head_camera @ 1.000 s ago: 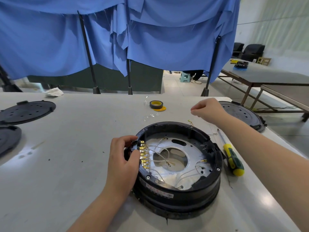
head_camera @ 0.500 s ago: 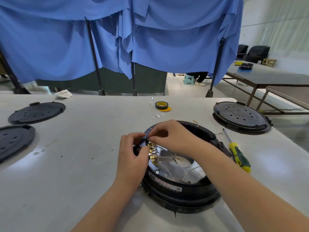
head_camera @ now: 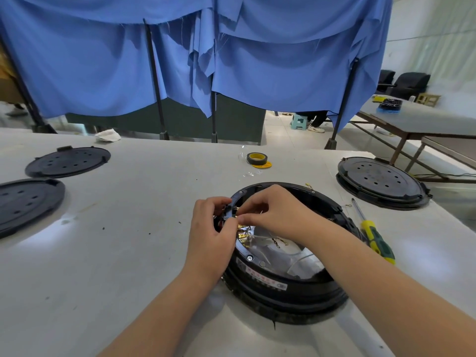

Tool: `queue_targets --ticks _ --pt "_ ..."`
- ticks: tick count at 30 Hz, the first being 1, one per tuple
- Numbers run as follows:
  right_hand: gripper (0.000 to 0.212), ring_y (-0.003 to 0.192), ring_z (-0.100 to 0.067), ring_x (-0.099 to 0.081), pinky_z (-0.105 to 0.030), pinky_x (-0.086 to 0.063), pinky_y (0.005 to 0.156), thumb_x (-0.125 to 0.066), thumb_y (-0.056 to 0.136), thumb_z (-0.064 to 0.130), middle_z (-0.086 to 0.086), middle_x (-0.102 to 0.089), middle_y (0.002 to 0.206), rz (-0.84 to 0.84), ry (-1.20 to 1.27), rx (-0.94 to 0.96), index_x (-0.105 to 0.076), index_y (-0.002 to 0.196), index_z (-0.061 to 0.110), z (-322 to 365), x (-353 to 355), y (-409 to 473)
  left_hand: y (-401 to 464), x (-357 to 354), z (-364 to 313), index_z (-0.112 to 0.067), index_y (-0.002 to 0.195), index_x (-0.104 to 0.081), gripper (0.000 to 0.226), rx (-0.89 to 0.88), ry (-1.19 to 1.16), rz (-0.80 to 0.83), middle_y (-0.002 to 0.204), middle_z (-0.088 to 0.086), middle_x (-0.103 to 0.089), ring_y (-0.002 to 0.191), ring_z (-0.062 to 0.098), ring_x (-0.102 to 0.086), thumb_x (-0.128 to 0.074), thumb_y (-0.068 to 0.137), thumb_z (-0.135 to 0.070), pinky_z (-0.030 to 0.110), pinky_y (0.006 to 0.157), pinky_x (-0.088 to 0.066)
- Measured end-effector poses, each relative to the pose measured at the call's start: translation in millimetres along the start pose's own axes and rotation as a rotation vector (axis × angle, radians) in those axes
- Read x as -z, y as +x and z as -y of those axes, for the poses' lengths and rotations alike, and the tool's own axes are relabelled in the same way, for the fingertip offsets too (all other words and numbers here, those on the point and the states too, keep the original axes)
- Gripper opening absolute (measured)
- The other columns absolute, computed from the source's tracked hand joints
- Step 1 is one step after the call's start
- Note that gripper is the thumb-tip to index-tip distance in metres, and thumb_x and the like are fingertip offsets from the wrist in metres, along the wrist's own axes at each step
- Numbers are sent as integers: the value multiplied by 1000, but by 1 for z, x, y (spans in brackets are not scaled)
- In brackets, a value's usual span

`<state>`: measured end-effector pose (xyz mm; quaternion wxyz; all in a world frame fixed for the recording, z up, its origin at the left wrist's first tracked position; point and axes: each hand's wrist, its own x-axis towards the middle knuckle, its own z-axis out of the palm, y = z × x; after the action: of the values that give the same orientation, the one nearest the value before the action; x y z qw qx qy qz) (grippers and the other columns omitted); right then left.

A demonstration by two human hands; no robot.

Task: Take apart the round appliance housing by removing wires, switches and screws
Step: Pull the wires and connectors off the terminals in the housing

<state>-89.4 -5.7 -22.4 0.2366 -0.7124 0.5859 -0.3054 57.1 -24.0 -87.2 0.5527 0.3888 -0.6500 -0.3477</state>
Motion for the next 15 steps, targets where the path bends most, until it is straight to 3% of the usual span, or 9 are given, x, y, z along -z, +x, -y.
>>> queue_targets --ticks 5,8,12,15 --pt "6 75 2 -65 -17 -51 74 -75 79 25 13 -73 78 14 -27 -5 -77 84 28 0 -2 1 -1 0 2 -22 104 -59 27 -11 19 -7 104 -8 -52 96 -10 -53 -56 82 -7 -1 75 -38" --pt "4 74 3 -64 -15 -49 69 -74 79 27 13 -72 76 11 -52 -4 -77 83 28 1 -1 1 0 0 0 -25 102 -59 28 1 -4 -7 103 -10 -52 95 -9 -54 -52 75 -20 0 75 -39" --pt "5 70 -1 -64 -19 -52 68 -73 80 29 10 -71 73 4 -104 -9 -76 82 26 3 -3 2 0 -1 0 -25 101 -59 29 7 -17 -9 103 -9 -52 94 -7 -55 -51 73 -21 1 75 -39" --pt "5 65 1 -61 -12 -43 60 -72 81 28 12 -69 69 -2 -135 -6 -76 80 25 4 -4 2 0 0 0 -28 99 -58 28 7 -24 -10 103 -9 -52 93 -7 -55 -50 73 -20 1 74 -40"
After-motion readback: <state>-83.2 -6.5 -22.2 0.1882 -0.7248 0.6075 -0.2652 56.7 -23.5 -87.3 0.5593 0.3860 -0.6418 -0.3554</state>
